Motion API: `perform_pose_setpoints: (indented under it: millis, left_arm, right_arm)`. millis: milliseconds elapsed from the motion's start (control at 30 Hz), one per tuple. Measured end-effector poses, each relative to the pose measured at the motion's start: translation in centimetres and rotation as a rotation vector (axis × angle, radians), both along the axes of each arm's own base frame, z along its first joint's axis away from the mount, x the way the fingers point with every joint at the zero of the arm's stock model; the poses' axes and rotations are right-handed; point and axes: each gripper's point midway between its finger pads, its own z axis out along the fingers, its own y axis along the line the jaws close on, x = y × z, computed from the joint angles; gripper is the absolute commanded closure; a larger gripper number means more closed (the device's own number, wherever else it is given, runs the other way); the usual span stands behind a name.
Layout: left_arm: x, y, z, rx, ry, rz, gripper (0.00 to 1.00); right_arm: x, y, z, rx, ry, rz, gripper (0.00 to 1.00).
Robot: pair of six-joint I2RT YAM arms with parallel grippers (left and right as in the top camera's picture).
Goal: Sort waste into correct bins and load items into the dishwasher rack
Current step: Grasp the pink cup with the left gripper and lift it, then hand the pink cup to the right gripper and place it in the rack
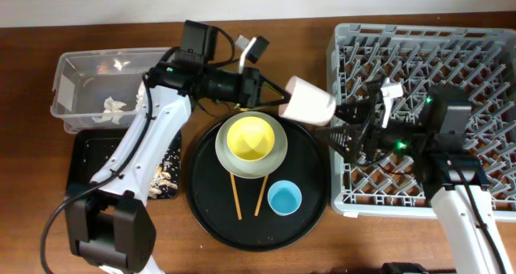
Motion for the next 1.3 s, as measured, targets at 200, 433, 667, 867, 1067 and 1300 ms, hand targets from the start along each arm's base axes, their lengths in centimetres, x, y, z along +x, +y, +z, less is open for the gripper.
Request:
perform_pose_setpoints:
  millis: [200,433,667,867,1067,1300]
  left_arm:
    - [-2.2,-2.1,0.4,-0.023,0.008,-0.082,1.00]
    - [-2.3,-2.2,0.4,-0.022,0.012,-0.085,0.93]
    - [-1.4,-2.3,-0.9,0.052,-0.007,-0.027,0.58]
    - [0.3,1.3,-7.9,0.465,0.033,0.176,0.53]
    - [0.3,10.5,-12.7,0.918,0.085,0.343,0.52]
    - [0.9,14.3,-12.2,1.081,0.007,0.440,0.48]
  right_arm:
    - [-0.2,0.4,1.7,0.024,-0.105,0.056,0.07]
    - [-0.9,0.7,2.0,0.042,-0.114,0.096,0.39]
    - [-0.8,0.6,1.5,0.039,-0.076,0.080,0.47]
    - [0.4,-1.8,-4.8,-0.122,0.244,-0.174,0.57]
    - [0.5,-10.5,-7.3,-0.285,0.493,-0.546,0.58]
    - [-2.0,-23.4,-4.0,-0.536,0.614,-1.072,0.58]
